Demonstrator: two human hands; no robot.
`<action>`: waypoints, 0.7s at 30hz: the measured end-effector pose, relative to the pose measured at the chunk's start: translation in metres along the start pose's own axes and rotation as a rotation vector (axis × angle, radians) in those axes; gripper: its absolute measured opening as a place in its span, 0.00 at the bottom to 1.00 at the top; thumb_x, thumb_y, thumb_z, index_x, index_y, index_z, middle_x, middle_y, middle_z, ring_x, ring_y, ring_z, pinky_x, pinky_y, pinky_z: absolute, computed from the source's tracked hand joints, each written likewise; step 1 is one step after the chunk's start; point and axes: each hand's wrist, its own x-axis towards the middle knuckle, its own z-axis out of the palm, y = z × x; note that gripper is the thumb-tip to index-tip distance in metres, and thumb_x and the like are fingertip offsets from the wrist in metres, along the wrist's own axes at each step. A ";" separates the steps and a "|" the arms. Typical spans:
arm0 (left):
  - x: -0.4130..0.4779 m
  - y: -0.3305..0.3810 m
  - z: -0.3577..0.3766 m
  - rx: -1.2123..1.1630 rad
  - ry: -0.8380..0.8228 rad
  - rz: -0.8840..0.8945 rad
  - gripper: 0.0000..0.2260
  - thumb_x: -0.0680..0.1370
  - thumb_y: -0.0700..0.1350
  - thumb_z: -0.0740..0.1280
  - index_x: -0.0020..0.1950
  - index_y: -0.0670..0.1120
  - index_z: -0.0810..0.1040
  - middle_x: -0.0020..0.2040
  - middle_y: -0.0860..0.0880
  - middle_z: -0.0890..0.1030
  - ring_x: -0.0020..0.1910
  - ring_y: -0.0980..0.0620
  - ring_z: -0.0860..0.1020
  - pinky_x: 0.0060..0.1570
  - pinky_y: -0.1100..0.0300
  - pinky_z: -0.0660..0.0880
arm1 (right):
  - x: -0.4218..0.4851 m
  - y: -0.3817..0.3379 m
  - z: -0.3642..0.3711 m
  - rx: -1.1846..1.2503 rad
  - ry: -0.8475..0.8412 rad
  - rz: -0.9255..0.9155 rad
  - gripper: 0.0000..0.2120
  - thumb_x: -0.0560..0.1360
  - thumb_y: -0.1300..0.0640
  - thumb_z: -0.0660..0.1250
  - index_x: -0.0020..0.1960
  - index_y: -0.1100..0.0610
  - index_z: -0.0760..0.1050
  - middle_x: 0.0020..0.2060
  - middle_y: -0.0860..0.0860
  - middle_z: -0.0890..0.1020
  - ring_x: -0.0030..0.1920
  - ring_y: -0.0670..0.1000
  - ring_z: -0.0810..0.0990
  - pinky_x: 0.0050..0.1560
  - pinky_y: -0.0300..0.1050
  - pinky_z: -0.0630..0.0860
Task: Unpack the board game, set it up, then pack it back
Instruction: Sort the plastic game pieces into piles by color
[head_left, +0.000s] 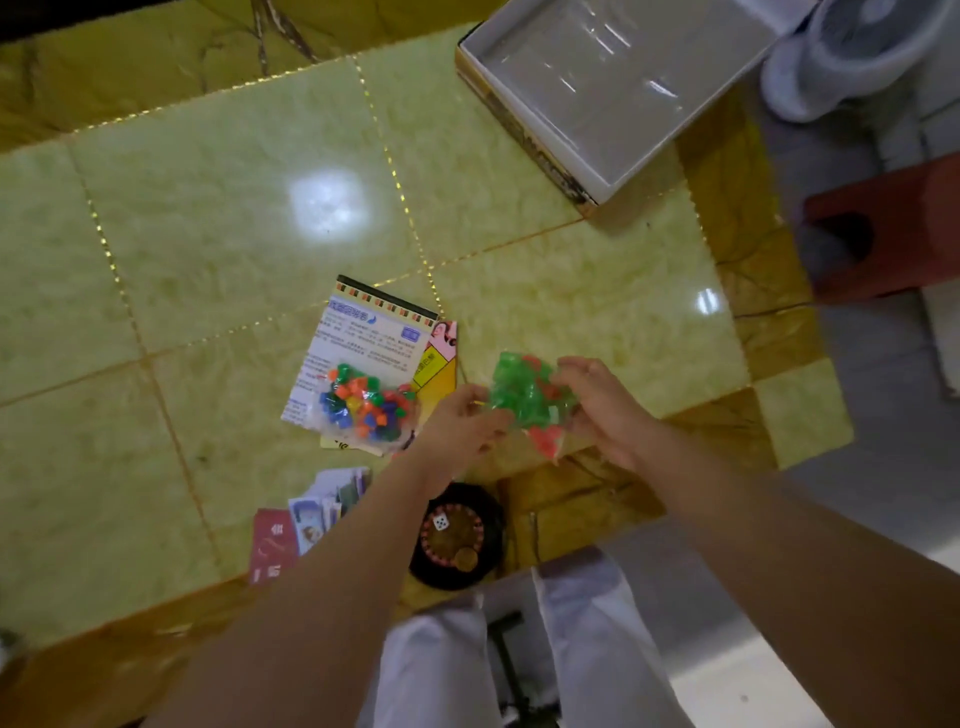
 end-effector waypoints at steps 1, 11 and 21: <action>0.002 -0.002 0.016 0.053 -0.028 -0.006 0.06 0.77 0.39 0.69 0.52 0.45 0.75 0.43 0.48 0.79 0.39 0.54 0.77 0.36 0.66 0.73 | -0.001 0.008 -0.015 0.008 0.007 0.016 0.17 0.76 0.57 0.68 0.64 0.54 0.69 0.55 0.54 0.78 0.50 0.52 0.80 0.46 0.48 0.80; 0.030 -0.033 0.079 0.475 0.083 -0.029 0.09 0.80 0.46 0.63 0.59 0.49 0.77 0.50 0.47 0.80 0.43 0.49 0.78 0.36 0.60 0.71 | 0.021 0.091 -0.125 0.152 0.414 0.120 0.22 0.71 0.51 0.71 0.62 0.54 0.70 0.58 0.57 0.79 0.53 0.57 0.81 0.56 0.57 0.79; 0.009 -0.022 0.039 0.699 0.567 0.270 0.08 0.78 0.41 0.63 0.53 0.45 0.80 0.52 0.47 0.77 0.47 0.50 0.75 0.44 0.58 0.69 | -0.002 0.053 -0.083 -0.481 0.824 -0.232 0.25 0.75 0.55 0.66 0.70 0.57 0.66 0.67 0.57 0.66 0.65 0.58 0.67 0.64 0.52 0.65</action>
